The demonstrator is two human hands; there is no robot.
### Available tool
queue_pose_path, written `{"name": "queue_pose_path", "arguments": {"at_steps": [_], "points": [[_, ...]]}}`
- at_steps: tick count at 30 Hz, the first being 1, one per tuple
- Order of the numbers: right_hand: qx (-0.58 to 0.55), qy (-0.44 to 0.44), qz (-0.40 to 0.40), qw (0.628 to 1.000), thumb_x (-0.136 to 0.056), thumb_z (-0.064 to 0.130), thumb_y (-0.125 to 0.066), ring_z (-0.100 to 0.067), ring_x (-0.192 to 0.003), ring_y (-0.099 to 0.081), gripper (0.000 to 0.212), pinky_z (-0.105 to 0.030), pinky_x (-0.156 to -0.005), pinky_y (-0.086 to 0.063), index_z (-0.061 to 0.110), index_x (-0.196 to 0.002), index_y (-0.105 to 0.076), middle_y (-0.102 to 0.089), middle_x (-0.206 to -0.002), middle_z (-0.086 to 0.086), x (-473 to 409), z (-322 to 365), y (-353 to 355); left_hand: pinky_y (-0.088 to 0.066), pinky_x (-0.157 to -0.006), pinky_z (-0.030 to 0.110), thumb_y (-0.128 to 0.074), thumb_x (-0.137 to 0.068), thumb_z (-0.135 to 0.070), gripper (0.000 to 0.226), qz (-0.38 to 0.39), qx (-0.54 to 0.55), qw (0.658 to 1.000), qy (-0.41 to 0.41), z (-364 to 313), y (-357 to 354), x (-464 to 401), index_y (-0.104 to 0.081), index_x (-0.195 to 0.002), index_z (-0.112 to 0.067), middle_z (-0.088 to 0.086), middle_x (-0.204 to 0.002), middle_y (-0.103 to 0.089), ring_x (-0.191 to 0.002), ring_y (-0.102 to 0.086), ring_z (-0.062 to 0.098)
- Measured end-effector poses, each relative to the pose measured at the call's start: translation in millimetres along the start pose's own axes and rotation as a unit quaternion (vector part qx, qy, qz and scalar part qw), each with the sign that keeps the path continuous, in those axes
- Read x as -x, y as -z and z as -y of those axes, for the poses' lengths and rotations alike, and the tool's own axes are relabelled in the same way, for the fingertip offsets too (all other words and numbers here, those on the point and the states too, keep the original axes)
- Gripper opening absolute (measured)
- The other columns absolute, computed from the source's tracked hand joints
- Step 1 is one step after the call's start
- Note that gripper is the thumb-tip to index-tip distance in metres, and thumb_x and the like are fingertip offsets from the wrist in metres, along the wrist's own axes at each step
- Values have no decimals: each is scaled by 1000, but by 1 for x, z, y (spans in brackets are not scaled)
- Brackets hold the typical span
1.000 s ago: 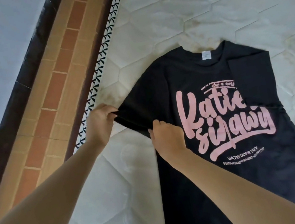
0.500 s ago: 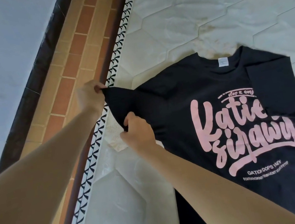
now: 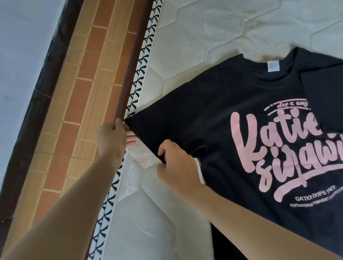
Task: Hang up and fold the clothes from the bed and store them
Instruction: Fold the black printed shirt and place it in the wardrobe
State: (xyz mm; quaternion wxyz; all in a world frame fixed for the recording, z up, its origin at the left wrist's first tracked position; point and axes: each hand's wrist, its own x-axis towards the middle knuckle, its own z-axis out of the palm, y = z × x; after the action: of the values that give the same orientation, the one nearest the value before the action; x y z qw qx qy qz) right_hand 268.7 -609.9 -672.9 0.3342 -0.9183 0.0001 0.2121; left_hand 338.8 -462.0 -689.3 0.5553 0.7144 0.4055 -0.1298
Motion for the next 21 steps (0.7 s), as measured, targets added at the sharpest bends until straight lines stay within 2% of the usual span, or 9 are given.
{"name": "queue_pose_path", "arguments": {"at_steps": [3, 6, 9, 12, 14, 16, 18, 21], "points": [[10, 49, -21, 999, -77, 1, -56, -12, -67, -41, 24, -19, -54, -27, 14, -97, -52, -45, -88, 7, 6, -6, -11, -62, -68, 35, -61, -93, -43, 43, 40, 12, 999, 19, 1, 4, 2, -69, -92, 0, 15, -78, -74, -69, -74, 23], [89, 110, -96, 985, -68, 4, -71, -12, -67, -43, 30, -22, -53, -34, 14, -91, -55, -47, -83, 4, 10, -14, -25, -60, -77, 36, -78, -82, -33, 28, 65, -44, 997, 4, 0, 2, 5, -68, -86, -7, 12, -79, -73, -77, -74, 22], [144, 125, -185, 964, -63, 9, -77, -16, -69, -49, 35, -27, -57, -42, 14, -92, -57, -51, -83, 1, 15, -26, -30, -58, -81, 34, -76, -84, -22, 21, 43, -60, 997, 2, -1, -2, 5, -59, -72, -18, 12, -83, -71, -83, -72, 25], [199, 132, -206, 949, -68, 11, -73, -19, -72, -50, 33, -32, -61, -45, 13, -98, -59, -53, -86, 0, 16, -37, -32, -59, -82, 36, -72, -88, -15, 14, 18, -18, 1000, -3, 0, -8, 0, -60, -80, -19, 12, -99, -70, -89, -71, 26], [259, 155, -196, 933, -69, 12, -72, -20, -75, -52, 33, -32, -62, -43, 13, -100, -62, -55, -87, -1, 11, -39, -34, -60, -75, 33, -69, -88, -7, 9, 7, 27, 1000, -2, -1, -12, -2, -62, -92, -11, 7, -96, -65, -89, -69, 24], [314, 177, -190, 913, -65, 11, -74, -19, -73, -52, 29, -31, -62, -41, 15, -91, -63, -55, -83, 0, 5, -35, -35, -59, -64, 27, -69, -86, -1, 21, -5, 62, 998, -7, -4, -12, -1, -59, -103, -7, 4, -94, -62, -83, -68, 20], [344, 186, -194, 900, -58, 5, -75, -18, -65, -50, 27, -30, -59, -38, 16, -77, -60, -53, -73, 1, -1, -30, -33, -61, -67, 32, -70, -86, 0, 28, -14, 68, 997, -18, -5, -11, -2, -56, -108, -9, 7, -101, -65, -85, -70, 21], [324, 184, -196, 907, -46, -5, -75, -16, -54, -47, 32, -27, -50, -35, 16, -63, -58, -50, -61, 1, -7, -22, -30, -61, -72, 41, -67, -88, 0, 23, -23, 32, 998, -43, -5, -9, -2, -56, -105, -11, 11, -106, -67, -84, -72, 26]]}}
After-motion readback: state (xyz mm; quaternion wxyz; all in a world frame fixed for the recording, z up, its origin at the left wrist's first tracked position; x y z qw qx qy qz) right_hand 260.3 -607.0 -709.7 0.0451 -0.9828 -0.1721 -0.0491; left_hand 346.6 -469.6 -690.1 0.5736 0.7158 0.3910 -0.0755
